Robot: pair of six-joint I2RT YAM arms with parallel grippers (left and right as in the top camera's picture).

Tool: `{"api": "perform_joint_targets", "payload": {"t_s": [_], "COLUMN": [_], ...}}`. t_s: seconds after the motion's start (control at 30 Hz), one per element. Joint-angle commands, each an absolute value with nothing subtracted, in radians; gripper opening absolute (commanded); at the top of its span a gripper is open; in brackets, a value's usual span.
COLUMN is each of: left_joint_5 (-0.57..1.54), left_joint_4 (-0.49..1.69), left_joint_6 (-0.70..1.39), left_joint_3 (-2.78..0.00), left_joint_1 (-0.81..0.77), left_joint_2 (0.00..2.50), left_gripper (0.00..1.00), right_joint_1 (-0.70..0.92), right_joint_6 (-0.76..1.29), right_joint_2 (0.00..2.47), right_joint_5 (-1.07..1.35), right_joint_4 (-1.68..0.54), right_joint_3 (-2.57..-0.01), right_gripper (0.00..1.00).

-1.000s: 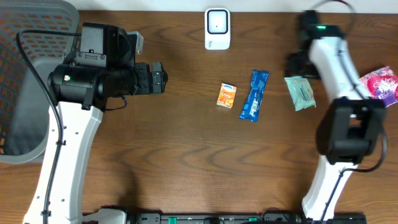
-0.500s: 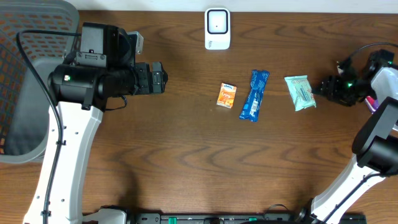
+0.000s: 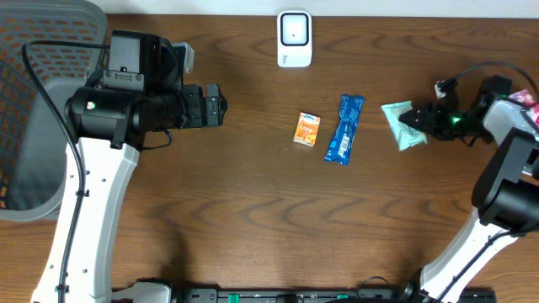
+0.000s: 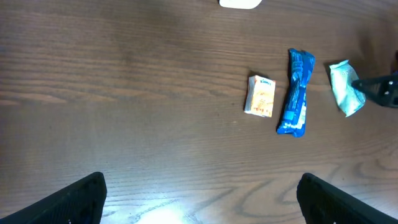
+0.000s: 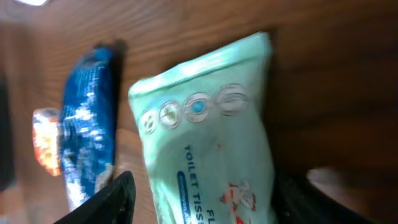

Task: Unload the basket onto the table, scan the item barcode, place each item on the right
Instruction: 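Reach the right gripper back to the wipes pack and grasp it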

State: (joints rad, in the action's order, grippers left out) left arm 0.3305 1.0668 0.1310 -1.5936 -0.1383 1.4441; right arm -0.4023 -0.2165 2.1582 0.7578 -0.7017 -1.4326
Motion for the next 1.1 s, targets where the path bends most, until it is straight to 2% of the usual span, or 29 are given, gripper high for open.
{"api": "perform_joint_targets", "payload": {"t_s": [0.0, 0.1, 0.2, 0.37, 0.43, 0.47, 0.5, 0.63, 0.87, 1.07], "left_joint_5": [0.321, 0.321, 0.321, 0.321, 0.321, 0.321, 0.321, 0.321, 0.321, 0.321], "left_joint_4": [1.069, 1.069, 1.069, 1.069, 1.069, 1.069, 1.069, 1.069, 1.069, 1.069], "left_joint_6": [0.133, 0.133, 0.133, 0.133, 0.133, 0.133, 0.133, 0.133, 0.133, 0.133], "left_joint_3": [-1.592, -1.592, -1.592, -1.592, -1.592, -1.592, -1.592, -1.592, -1.592, -1.592], "left_joint_1": [-0.136, -0.136, -0.136, -0.136, -0.136, -0.136, -0.136, -0.136, -0.136, -0.136], "left_joint_2": [1.446, 1.446, 1.446, 1.446, 1.446, 1.446, 1.446, 1.446, 1.446, 1.446], "left_gripper": [0.98, 0.98, 0.98, 0.98, 0.98, 0.98, 0.98, 0.98, 0.98, 0.98], "right_joint_1": [-0.396, -0.395, -0.392, -0.375, -0.366, -0.363, -0.361, -0.361, -0.361, -0.349], "right_joint_6": [-0.150, -0.150, -0.150, -0.150, -0.145, -0.126, -0.099, 0.005, 0.125, 0.188], "right_joint_2": [2.146, 2.146, 2.146, 2.146, 2.146, 2.146, 2.146, 2.145, 2.145, 2.145], "right_joint_5": [0.731, 0.731, 0.731, 0.714, 0.708, 0.708, 0.709, 0.779, 1.364, 1.419], "right_joint_4": [-0.665, -0.670, -0.683, -0.639, -0.606, -0.589, -0.579, -0.580, -0.576, -0.575], "right_joint_3": [-1.383, -1.368, -1.355, -1.296, -1.262, -1.245, -1.232, -1.237, -1.299, -1.301], "right_gripper": [0.54, 0.38, 0.27, 0.29, 0.25, 0.17, 0.01, 0.01, 0.01, 0.01]}}
